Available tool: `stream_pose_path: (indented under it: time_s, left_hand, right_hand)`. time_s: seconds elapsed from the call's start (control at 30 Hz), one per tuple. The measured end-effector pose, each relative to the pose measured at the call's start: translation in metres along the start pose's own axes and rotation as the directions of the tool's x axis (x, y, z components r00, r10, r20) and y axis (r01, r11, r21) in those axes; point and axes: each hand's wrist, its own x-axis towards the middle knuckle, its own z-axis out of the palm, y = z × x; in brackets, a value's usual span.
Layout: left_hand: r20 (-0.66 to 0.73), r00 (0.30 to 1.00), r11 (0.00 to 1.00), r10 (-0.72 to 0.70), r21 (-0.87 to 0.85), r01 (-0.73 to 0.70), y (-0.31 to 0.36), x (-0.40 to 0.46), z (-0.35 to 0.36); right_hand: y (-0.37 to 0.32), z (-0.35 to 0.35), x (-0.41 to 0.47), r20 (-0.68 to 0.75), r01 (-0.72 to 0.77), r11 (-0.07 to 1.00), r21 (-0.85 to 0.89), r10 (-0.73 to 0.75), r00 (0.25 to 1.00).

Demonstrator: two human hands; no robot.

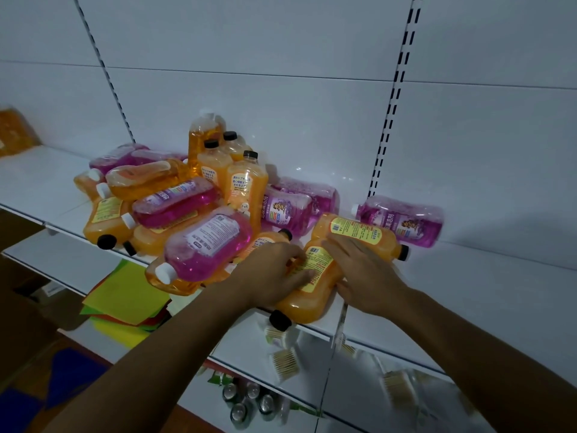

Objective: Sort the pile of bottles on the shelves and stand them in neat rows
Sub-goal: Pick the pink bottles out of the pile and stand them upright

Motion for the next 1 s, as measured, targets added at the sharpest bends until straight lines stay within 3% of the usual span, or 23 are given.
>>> stream_pose_path:
  time_s: [0.1, 0.17, 0.2, 0.23, 0.3, 0.33, 0.4, 0.47, 0.63, 0.8, 1.0]
  left_hand:
    - [-0.078, 0.993, 0.994, 0.091, -0.045, -0.095, -0.006, -0.001, 0.000]
    - [-0.280, 0.937, 0.976, 0.211, 0.118, -0.184, -0.013, -0.003, 0.001]
    - [-0.375, 0.898, 0.946, 0.232, 0.300, -0.119, -0.016, -0.005, -0.002]
    - [-0.413, 0.893, 0.885, 0.178, 0.464, 0.038, -0.020, -0.006, -0.006]
    - [-0.359, 0.926, 0.734, -0.118, 0.596, 0.325, -0.030, -0.007, -0.018]
    - [-0.311, 0.915, 0.692, -0.257, 0.602, 0.399, -0.037, -0.007, -0.022]
    - [-0.227, 0.894, 0.716, -0.385, 0.537, 0.445, -0.049, -0.008, -0.026]
    - [-0.181, 0.906, 0.771, -0.383, 0.478, 0.421, -0.055, -0.010, -0.026]
    - [-0.136, 0.917, 0.788, -0.374, 0.475, 0.392, -0.059, -0.011, -0.026]
    - [-0.118, 0.921, 0.870, -0.371, 0.303, 0.389, -0.079, -0.002, -0.030]
    - [-0.119, 0.928, 0.840, -0.354, 0.394, 0.372, -0.079, 0.007, -0.037]
  right_hand:
    - [0.003, 0.000, -0.002, -0.004, -0.006, 1.000, 0.003, 0.006, 1.000]
    - [0.003, 0.001, -0.002, -0.017, -0.012, 1.000, 0.011, 0.012, 1.000]
    - [0.003, 0.002, -0.001, -0.029, -0.012, 1.000, 0.012, 0.013, 1.000]
    - [0.002, 0.003, 0.000, -0.033, -0.014, 1.000, 0.013, 0.014, 0.999]
    - [0.000, 0.003, 0.002, -0.026, -0.018, 1.000, 0.020, 0.018, 0.999]
    - [0.000, 0.004, 0.003, -0.021, -0.017, 1.000, 0.021, 0.018, 1.000]
    - [-0.001, 0.004, 0.004, -0.018, -0.020, 1.000, 0.020, 0.020, 1.000]
    - [0.000, 0.005, 0.003, -0.023, -0.018, 0.999, 0.027, 0.019, 1.000]
    - [0.001, 0.008, 0.001, -0.048, -0.022, 0.999, 0.043, 0.024, 0.999]
    - [0.000, 0.007, -0.001, -0.072, -0.038, 0.998, 0.040, 0.041, 0.997]
    - [-0.003, -0.003, 0.000, 0.036, -0.118, 0.992, 0.035, 0.116, 0.993]
